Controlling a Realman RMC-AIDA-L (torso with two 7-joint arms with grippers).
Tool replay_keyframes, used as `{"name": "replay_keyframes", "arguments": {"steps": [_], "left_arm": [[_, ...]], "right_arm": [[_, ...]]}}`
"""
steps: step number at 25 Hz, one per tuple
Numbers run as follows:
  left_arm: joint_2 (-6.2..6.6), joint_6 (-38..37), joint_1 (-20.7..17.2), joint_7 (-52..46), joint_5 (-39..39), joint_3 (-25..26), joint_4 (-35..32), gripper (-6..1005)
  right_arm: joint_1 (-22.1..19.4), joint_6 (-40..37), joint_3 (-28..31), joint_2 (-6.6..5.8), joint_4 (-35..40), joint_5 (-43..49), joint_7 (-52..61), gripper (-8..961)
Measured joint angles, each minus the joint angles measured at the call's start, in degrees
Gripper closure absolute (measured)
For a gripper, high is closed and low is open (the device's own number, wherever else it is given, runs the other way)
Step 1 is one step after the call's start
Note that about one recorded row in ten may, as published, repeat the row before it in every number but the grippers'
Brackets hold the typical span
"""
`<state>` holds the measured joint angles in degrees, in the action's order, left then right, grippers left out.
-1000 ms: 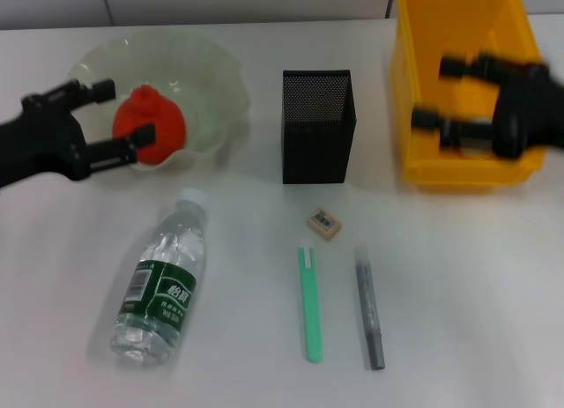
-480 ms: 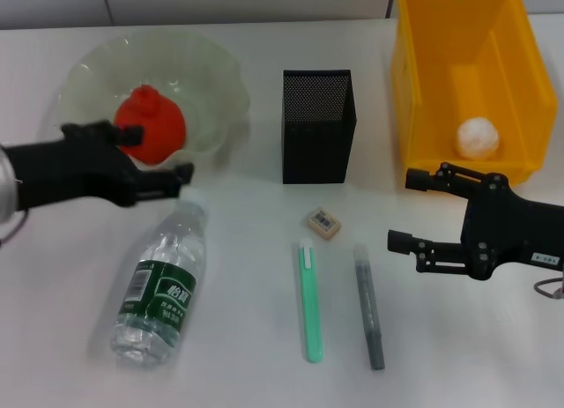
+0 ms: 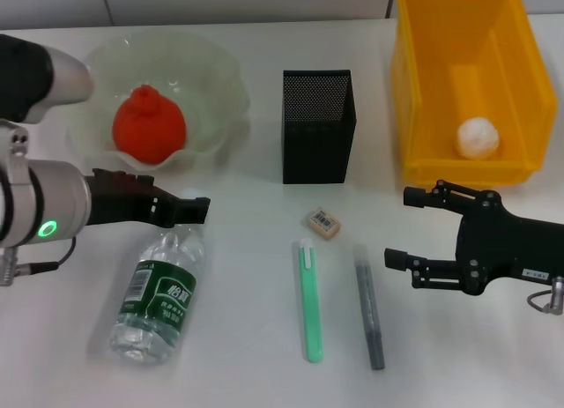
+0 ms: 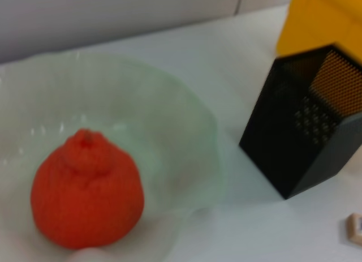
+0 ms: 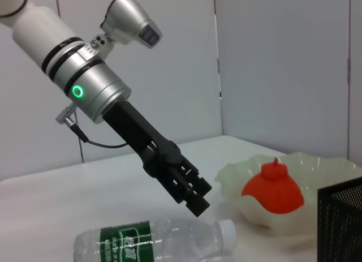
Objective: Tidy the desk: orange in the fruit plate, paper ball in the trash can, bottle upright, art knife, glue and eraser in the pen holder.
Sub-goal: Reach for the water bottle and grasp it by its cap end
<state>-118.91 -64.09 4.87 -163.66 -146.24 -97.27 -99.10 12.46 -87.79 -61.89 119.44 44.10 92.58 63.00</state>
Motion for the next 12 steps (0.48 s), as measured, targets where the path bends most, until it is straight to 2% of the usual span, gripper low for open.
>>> {"name": "replay_keyframes", "arguments": {"steps": [12], "left_arm": [[-0.27,2.3,7.3,-1.1,0.9,0.5,11.2,264]], "right_arm": [[1.4,1.4,-0.2,-0.03,-3.2,0.8,-2.2,106]]}}
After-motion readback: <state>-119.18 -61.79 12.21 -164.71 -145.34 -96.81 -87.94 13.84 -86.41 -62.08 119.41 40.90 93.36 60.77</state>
